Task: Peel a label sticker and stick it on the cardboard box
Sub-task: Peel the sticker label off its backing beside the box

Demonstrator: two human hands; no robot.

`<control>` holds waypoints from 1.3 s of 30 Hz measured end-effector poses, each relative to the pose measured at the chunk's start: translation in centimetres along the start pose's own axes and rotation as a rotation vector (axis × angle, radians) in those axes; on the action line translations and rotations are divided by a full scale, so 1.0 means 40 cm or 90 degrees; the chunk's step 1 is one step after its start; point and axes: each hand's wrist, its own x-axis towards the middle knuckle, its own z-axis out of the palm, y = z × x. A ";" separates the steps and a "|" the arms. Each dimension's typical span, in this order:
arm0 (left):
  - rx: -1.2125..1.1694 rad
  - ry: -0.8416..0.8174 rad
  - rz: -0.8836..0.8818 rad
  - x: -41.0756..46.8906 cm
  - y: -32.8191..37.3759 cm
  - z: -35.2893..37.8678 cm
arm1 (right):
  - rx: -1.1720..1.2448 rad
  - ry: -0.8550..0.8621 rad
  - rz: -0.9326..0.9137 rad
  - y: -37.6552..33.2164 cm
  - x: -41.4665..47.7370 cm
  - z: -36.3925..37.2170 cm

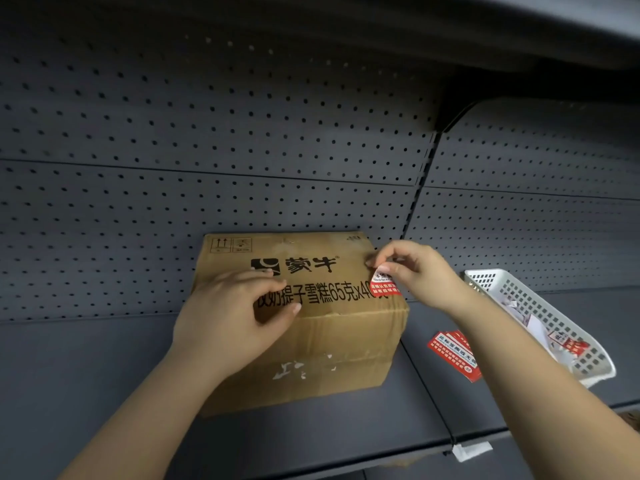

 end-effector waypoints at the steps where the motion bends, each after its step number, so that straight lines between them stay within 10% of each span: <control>1: 0.001 0.001 -0.003 0.001 0.000 0.001 | 0.050 0.009 -0.002 0.006 -0.003 0.001; 24: 0.000 0.015 -0.060 0.003 0.012 0.006 | 1.019 0.288 0.120 0.130 -0.072 0.130; 39: -0.009 0.003 -0.053 0.006 0.016 -0.004 | 1.107 0.476 0.196 0.194 -0.116 0.157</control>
